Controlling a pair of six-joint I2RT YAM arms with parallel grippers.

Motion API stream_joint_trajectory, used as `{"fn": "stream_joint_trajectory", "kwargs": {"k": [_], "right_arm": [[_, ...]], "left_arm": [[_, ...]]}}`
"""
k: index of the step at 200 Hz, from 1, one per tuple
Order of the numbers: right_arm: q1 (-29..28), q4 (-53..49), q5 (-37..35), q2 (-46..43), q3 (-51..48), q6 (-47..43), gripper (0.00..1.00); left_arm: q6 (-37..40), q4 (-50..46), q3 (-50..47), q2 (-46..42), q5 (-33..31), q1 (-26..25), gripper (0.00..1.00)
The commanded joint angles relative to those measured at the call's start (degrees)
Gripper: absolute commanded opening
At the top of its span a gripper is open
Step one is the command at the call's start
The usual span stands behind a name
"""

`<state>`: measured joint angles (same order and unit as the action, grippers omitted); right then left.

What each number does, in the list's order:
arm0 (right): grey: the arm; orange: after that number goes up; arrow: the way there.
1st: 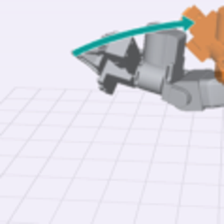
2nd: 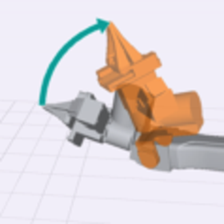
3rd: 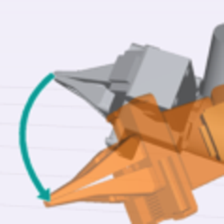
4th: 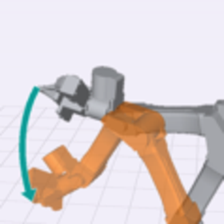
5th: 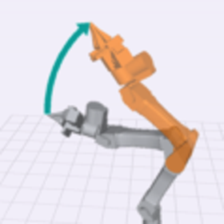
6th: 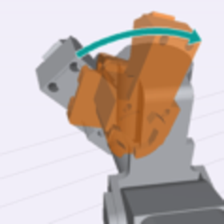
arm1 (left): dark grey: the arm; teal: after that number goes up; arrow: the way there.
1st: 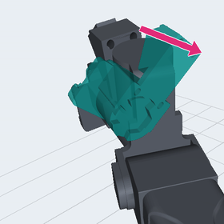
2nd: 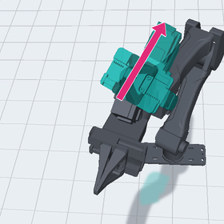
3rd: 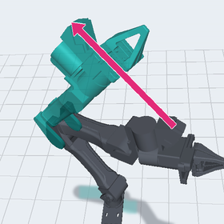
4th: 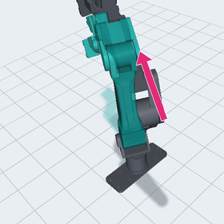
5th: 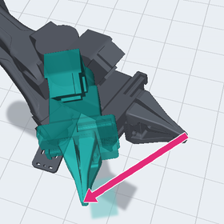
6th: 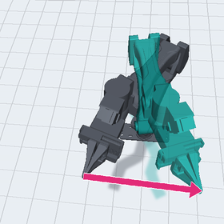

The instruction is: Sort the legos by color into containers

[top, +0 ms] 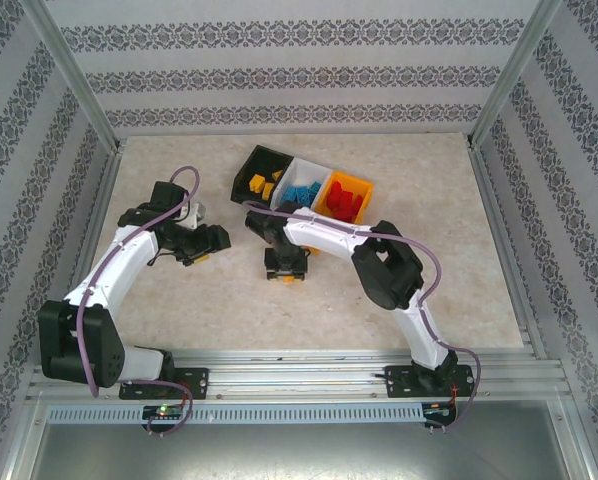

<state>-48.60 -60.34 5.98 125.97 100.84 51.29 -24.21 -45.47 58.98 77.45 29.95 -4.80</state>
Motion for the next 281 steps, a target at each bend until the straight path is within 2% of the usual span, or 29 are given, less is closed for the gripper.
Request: {"fn": "stream_joint_trajectory", "kwargs": {"k": [1, 30, 81, 98, 145, 169, 184, 206, 246, 263, 281], "right_arm": [[0.8, -3.5, -1.5, 1.1, 2.3, -2.2, 0.52], [0.9, -4.0, -2.5, 1.5, 2.3, -2.9, 0.55], [1.9, -2.4, -1.1, 6.2, 5.0, -5.5, 0.54], [2.3, -3.6, -1.1, 8.3, 7.2, -5.9, 0.50], [3.0, -3.4, -2.5, 7.8, 10.4, -7.6, 0.29], [4.2, -2.6, -2.2, 7.0, 13.2, -8.1, 0.27], [5.3, 0.8, -0.6, 5.6, 14.0, -8.1, 0.27], [7.6, 11.0, 4.4, 2.5, 11.6, -6.3, 0.27], [13.2, 27.6, 11.4, 1.2, 8.1, 2.5, 0.27], [14.9, 31.4, 13.0, 3.4, 11.6, 4.2, 0.27], [15.9, 31.0, 13.3, 7.4, 19.1, 4.3, 0.27]], "left_arm": [[1.1, -0.6, 0.8, 0.8, -0.3, 0.5, 0.66], [0.8, 0.4, 0.1, 1.5, 0.1, 0.5, 0.67], [1.0, 0.3, 0.6, 2.8, 0.3, 0.5, 0.67], [0.8, 0.4, 0.6, 3.1, 0.6, 0.5, 0.67], [1.3, 0.0, 1.2, 3.7, -0.3, 0.5, 0.67], [1.7, -0.5, 1.8, 4.1, -0.8, 0.5, 0.67], [1.9, -0.7, 2.0, 4.5, -1.0, 0.5, 0.67], [2.0, -0.8, 2.0, 4.8, -1.1, 0.5, 0.68], [2.2, -1.4, 2.2, 4.8, -1.7, 0.5, 0.68], [2.5, -1.9, 2.4, 4.9, -2.2, 0.6, 0.68], [2.8, -2.3, 2.5, 5.1, -2.4, 0.6, 0.68]]}}
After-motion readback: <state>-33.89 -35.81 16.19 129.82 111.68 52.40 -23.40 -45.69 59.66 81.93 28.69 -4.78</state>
